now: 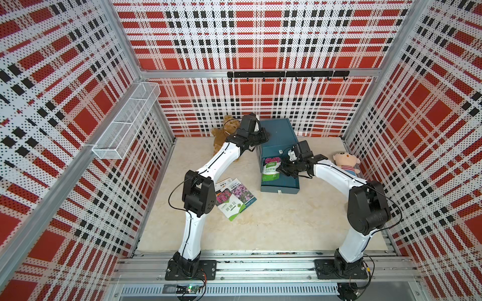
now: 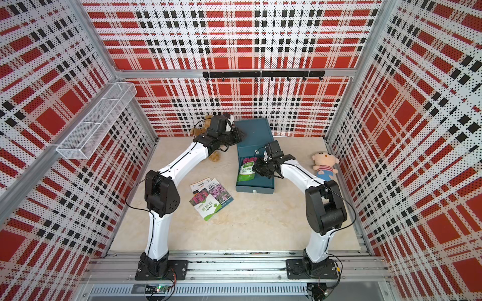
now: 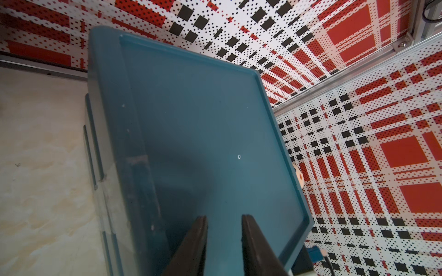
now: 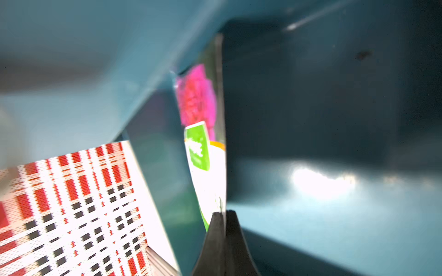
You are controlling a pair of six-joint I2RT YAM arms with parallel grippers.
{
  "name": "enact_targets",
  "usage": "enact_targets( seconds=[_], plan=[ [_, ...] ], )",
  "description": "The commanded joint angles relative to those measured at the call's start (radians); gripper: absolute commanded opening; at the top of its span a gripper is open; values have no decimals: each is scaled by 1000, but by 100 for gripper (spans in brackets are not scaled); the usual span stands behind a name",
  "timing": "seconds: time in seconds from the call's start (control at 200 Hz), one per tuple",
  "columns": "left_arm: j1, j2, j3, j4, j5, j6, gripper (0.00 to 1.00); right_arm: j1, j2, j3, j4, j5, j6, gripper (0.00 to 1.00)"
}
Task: Take the seed bags out of the drawer
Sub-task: Pick up the seed packet from the drawer.
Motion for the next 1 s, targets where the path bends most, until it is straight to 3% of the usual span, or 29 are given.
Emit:
enact_targets(
  seconds=[0.0,0.371,0.546,0.787,0.997],
  plan=[
    [-4,39,7,-64,7,-4,31,-18,-68,35,-29,-14,5,0],
    [15,-1,16,-37,16,-21,31,-27,-279,11,-119,-62,-59,0],
    [38,-49,16,33,49,-65,31,-12,-301,67,-145,-119,-89,0],
    [111,-170,-6,71,57,-116,31,142,-164,238,-256,-106,-174,0],
    [228,-417,-249,71,7,-116,31,322,53,415,-322,-90,-202,0]
  ],
)
